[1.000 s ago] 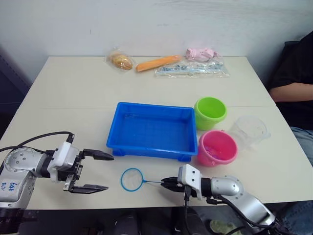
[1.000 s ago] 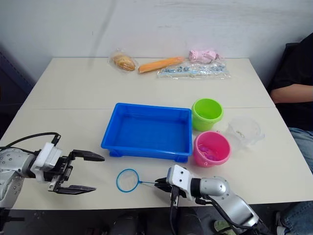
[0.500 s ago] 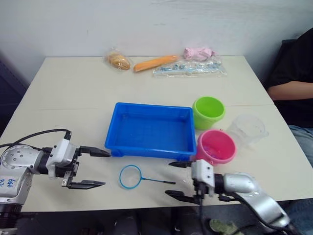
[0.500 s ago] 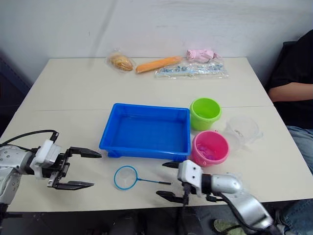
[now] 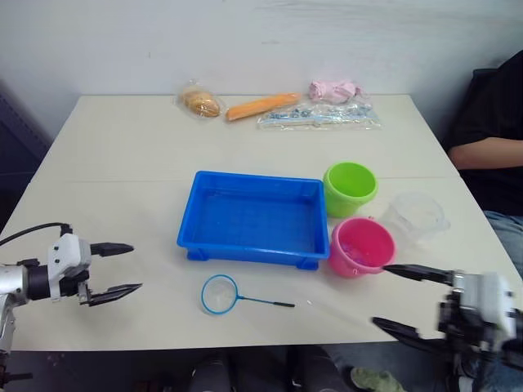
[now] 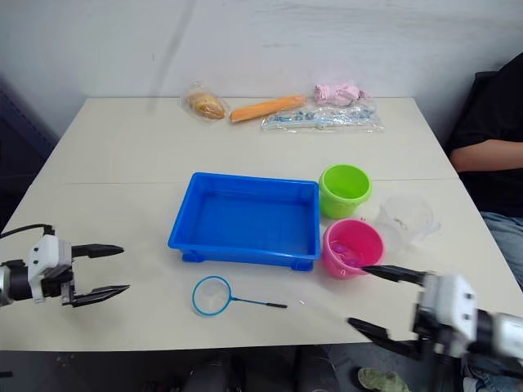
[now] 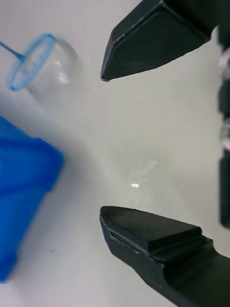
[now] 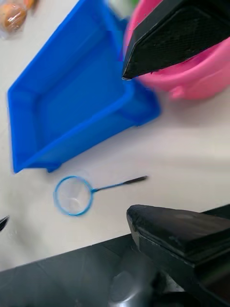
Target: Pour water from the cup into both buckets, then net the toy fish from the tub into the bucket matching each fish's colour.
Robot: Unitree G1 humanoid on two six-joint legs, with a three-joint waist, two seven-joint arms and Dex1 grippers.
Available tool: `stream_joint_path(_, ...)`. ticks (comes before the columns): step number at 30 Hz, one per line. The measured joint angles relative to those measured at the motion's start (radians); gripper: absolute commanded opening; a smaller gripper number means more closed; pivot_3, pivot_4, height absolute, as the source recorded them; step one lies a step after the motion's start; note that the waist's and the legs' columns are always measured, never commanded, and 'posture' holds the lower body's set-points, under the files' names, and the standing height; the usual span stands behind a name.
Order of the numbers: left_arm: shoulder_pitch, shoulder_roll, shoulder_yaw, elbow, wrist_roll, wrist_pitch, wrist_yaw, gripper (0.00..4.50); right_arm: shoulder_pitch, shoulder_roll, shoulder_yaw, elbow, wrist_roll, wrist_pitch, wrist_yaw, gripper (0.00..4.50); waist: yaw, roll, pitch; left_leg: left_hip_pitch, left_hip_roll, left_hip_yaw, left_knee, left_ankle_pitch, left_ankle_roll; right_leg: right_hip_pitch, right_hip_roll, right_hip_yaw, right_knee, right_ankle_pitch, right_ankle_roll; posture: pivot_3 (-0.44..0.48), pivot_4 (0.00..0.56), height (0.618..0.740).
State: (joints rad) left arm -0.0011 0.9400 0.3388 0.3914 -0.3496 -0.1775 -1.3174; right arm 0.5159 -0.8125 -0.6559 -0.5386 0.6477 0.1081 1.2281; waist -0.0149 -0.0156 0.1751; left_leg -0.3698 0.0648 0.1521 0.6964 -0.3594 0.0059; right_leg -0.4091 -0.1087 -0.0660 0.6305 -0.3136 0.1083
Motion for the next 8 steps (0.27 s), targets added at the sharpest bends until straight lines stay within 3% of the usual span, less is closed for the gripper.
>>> stream_joint_path(3,0.003,-0.002,0.0,0.049,0.008,-0.037,0.019,4.5,-0.005,0.0,-0.07,0.051,0.0,-0.035,0.027,4.41,-0.002,-0.001,-0.001,0.0,0.002,0.0,-0.001,0.0,0.0,0.0,-0.001,0.0,0.0,0.0,0.0,0.0,0.15,0.74)
stream_joint_path(8,0.007,-0.02,0.002,0.057,0.02,-0.094,0.059,4.5,-0.062,0.001,-0.07,0.074,-0.008,-0.067,0.024,4.41,-0.002,0.0,0.0,0.001,0.002,0.0,-0.002,0.0,0.0,0.0,-0.003,0.0,0.001,0.0,0.0,0.0,0.15,0.74)
